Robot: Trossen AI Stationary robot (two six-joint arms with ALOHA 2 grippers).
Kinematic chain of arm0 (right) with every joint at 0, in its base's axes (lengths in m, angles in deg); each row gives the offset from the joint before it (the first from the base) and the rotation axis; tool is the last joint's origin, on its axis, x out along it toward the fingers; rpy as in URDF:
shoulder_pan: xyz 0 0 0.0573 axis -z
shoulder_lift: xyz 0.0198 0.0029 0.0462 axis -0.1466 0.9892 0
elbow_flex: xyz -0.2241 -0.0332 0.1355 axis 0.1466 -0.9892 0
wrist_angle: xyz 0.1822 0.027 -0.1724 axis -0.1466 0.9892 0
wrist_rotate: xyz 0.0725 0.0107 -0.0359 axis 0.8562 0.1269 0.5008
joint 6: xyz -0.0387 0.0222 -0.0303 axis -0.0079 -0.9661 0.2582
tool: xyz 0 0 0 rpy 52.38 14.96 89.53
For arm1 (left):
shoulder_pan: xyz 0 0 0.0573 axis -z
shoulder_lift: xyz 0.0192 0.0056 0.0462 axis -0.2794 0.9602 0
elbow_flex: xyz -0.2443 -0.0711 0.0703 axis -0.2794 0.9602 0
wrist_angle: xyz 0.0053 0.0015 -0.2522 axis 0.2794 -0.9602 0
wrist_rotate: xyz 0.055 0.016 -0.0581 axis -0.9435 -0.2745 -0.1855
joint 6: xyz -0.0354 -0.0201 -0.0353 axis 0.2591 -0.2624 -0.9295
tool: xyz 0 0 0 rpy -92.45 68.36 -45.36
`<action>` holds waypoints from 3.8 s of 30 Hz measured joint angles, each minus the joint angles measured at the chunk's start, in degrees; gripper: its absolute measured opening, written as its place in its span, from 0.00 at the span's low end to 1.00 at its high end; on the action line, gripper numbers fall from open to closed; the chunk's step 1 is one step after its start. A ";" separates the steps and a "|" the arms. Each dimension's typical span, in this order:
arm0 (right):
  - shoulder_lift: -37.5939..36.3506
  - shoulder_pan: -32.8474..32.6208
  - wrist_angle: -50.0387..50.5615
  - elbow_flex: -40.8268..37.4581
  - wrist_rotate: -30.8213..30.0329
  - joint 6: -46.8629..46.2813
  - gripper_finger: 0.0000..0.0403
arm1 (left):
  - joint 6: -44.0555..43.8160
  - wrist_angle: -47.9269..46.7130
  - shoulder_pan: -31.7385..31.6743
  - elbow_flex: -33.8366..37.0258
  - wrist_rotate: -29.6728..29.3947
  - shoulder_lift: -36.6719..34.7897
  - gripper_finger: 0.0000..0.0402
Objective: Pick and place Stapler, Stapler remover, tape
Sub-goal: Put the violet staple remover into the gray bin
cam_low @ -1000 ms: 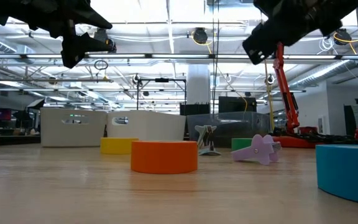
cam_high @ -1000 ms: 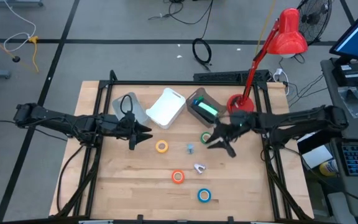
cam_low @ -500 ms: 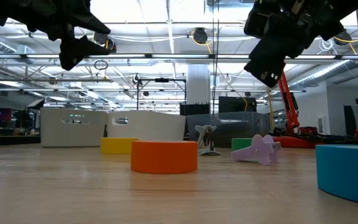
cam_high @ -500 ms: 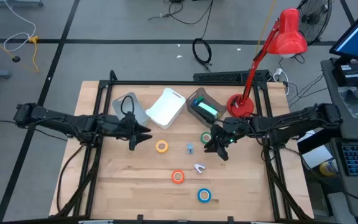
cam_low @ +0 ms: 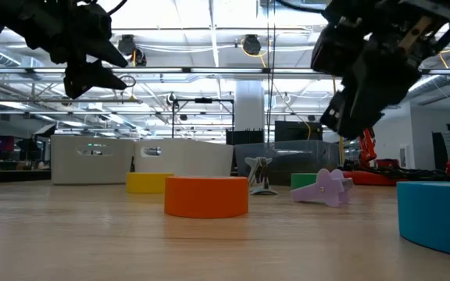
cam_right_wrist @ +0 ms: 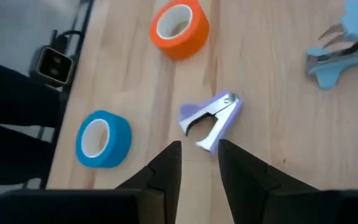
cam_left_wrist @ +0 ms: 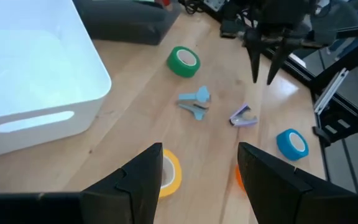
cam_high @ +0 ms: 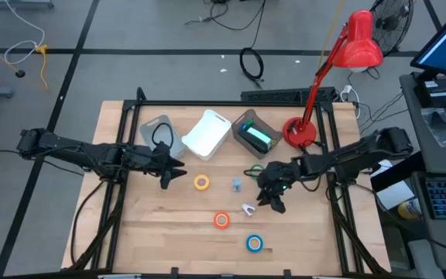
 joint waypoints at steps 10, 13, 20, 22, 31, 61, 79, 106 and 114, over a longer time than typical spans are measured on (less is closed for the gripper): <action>6.72 -0.14 -7.56 0.07 0.09 -1.70 0.40 | 0.02 -0.27 0.00 0.00 -0.19 0.00 0.53; 6.72 -0.14 -7.97 0.07 -0.07 -1.45 0.43 | 0.15 -0.44 0.00 0.00 -0.32 0.01 0.53; 8.01 -0.12 -7.70 0.07 -3.23 -1.35 0.42 | 0.52 -0.59 0.00 0.00 -0.34 0.00 0.53; 8.62 -0.14 -7.07 0.00 -3.17 -1.62 0.42 | 0.52 -0.62 0.00 0.00 -0.33 0.02 0.53; 11.56 -1.27 -8.46 0.13 -3.14 -2.32 0.42 | 0.50 -0.65 0.00 0.00 -0.32 0.00 0.53; 13.65 -1.27 -12.57 0.04 -4.86 -6.24 0.41 | 1.50 -1.14 0.00 0.00 -0.32 0.01 0.53; 13.65 -0.80 -10.92 0.04 -4.39 -8.79 0.26 | 1.81 -1.55 0.00 0.00 -0.32 0.02 0.53; 13.58 -0.78 -11.26 0.09 -4.49 -9.18 0.00 | 1.22 -0.97 0.00 0.02 -0.42 0.00 0.53; 9.12 -0.76 -12.07 0.04 -4.38 -10.31 0.00 | -2.06 -0.37 0.00 0.02 -0.45 0.02 0.53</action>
